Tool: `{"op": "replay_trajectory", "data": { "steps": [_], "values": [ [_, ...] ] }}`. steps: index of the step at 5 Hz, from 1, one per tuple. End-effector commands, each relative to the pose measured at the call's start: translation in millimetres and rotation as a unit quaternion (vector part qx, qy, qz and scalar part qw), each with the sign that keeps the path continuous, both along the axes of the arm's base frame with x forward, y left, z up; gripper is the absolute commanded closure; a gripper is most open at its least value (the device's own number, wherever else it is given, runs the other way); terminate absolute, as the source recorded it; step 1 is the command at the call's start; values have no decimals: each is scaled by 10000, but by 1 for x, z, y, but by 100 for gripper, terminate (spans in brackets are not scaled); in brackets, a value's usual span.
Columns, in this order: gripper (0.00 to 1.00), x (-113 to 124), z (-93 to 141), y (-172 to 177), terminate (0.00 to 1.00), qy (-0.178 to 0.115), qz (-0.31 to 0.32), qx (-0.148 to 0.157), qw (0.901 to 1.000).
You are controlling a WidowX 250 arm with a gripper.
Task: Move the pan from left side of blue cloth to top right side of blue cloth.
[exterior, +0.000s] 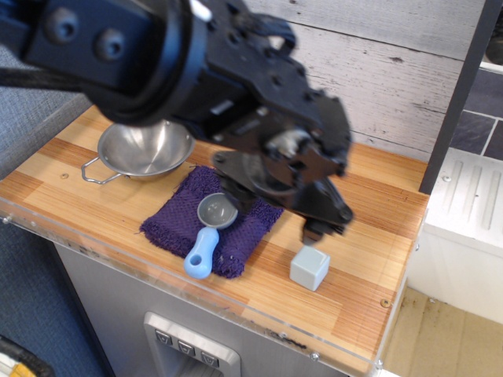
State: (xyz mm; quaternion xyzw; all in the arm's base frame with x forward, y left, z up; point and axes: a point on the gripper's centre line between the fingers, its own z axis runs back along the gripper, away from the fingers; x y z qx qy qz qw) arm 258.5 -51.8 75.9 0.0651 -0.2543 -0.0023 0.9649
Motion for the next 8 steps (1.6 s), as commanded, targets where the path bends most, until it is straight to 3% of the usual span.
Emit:
{"op": "replay_trajectory", "data": {
  "steps": [1,2,6,8],
  "values": [
    [0,14,7,48,0,-98,393,266,9988],
    [0,22,3,65,0,-8,426,625,9971],
    [0,43,-18,111,0,219,530,1336,9894],
    [0,49,-24,131,0,308,652,1458,9867]
  ]
}}
